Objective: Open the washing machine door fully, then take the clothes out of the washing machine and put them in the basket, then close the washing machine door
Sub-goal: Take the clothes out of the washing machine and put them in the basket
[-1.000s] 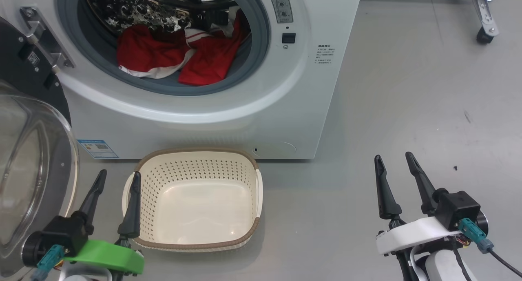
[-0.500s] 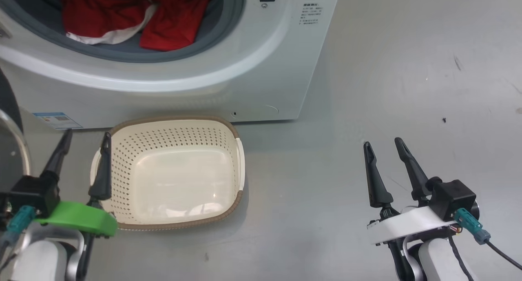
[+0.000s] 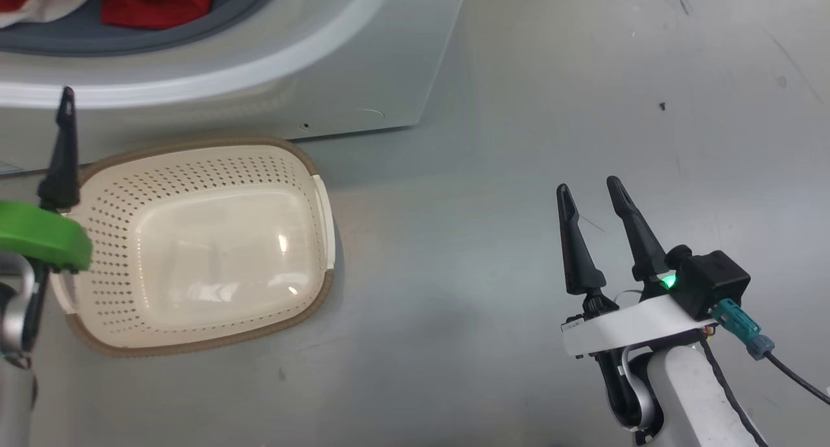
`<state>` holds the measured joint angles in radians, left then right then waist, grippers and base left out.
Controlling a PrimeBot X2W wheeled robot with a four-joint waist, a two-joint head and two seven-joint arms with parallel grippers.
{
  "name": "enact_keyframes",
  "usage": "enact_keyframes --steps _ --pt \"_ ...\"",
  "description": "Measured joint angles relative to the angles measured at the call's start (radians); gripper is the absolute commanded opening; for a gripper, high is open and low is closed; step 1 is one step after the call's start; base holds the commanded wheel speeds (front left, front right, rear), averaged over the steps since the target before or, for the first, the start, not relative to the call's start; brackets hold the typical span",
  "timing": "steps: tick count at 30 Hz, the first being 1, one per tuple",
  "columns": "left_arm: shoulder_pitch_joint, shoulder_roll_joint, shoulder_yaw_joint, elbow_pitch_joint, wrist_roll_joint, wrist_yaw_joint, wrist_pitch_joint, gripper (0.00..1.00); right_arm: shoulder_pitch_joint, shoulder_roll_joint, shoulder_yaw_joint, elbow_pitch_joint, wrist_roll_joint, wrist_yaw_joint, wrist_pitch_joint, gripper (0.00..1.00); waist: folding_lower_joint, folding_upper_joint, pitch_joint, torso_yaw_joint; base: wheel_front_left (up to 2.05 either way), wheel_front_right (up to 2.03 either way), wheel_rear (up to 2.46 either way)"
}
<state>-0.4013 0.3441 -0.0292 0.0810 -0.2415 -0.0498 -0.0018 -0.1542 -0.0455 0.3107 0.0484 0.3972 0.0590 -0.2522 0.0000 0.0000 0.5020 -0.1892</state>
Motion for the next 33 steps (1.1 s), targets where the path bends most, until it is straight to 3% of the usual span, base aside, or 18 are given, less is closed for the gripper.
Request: enact_keyframes --steps 12,33 --pt "-0.22 0.123 0.04 0.089 0.052 0.007 0.165 1.0 -0.065 0.0 0.06 -0.017 0.066 -0.022 0.0 1.0 0.0 0.0 0.115 -0.106 0.0 0.0 0.0" --pt "-0.514 0.223 -0.012 0.292 0.181 0.014 0.331 1.0 -0.112 0.0 0.124 -0.031 0.115 -0.054 0.0 1.0 0.0001 0.0 0.221 -0.212 0.0 0.0 0.0"
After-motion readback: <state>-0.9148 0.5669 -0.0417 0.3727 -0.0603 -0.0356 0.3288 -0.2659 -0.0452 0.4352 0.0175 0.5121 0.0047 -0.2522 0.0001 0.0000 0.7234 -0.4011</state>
